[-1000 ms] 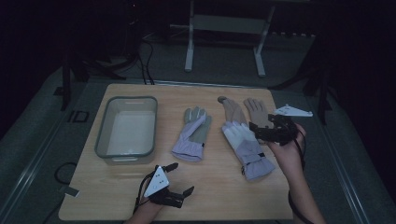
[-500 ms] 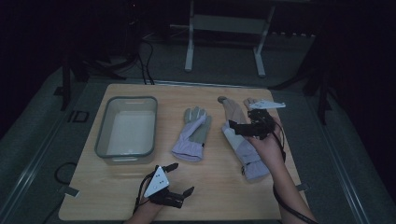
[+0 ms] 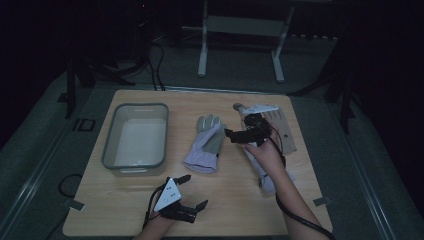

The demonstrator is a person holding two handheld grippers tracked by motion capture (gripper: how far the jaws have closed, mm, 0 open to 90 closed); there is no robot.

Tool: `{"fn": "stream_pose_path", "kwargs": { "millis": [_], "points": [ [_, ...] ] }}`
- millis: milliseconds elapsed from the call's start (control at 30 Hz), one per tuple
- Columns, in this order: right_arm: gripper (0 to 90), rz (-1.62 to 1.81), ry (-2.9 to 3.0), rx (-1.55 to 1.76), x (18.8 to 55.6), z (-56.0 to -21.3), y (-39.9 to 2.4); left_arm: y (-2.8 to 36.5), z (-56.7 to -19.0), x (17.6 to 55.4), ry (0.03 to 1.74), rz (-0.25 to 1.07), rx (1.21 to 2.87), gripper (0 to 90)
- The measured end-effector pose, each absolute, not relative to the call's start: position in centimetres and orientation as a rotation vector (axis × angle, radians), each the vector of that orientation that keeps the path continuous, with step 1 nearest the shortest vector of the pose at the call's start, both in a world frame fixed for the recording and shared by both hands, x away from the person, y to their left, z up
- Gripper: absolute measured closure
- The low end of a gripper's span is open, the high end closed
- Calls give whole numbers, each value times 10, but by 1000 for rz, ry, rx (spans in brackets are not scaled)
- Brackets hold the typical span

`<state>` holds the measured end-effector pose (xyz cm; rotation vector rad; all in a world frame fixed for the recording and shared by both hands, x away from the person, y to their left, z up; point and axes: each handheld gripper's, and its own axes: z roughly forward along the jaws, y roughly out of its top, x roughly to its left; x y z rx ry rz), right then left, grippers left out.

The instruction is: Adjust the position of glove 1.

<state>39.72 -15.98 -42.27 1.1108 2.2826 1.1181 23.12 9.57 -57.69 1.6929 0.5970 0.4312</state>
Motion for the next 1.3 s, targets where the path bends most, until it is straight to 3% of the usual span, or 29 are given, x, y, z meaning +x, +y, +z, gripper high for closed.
{"fn": "stream_pose_path", "kwargs": {
  "millis": [367, 833, 1133, 1300],
  "points": [
    [126, 1090, 2343, 1130, 414, -446, -125, 96, -577, 231, 593, 434, 1694, 19],
    [134, 992, 2378, 1316, 456, -506, -87, 95, -577, 231, 588, 428, 1694, 19],
    [141, 883, 2378, 1363, 460, -545, -70, 95, -577, 231, 584, 426, 1702, 19],
    [237, 870, 2375, 1331, 457, -548, -67, 94, -577, 231, 577, 431, 1708, 19]
  ]
}}
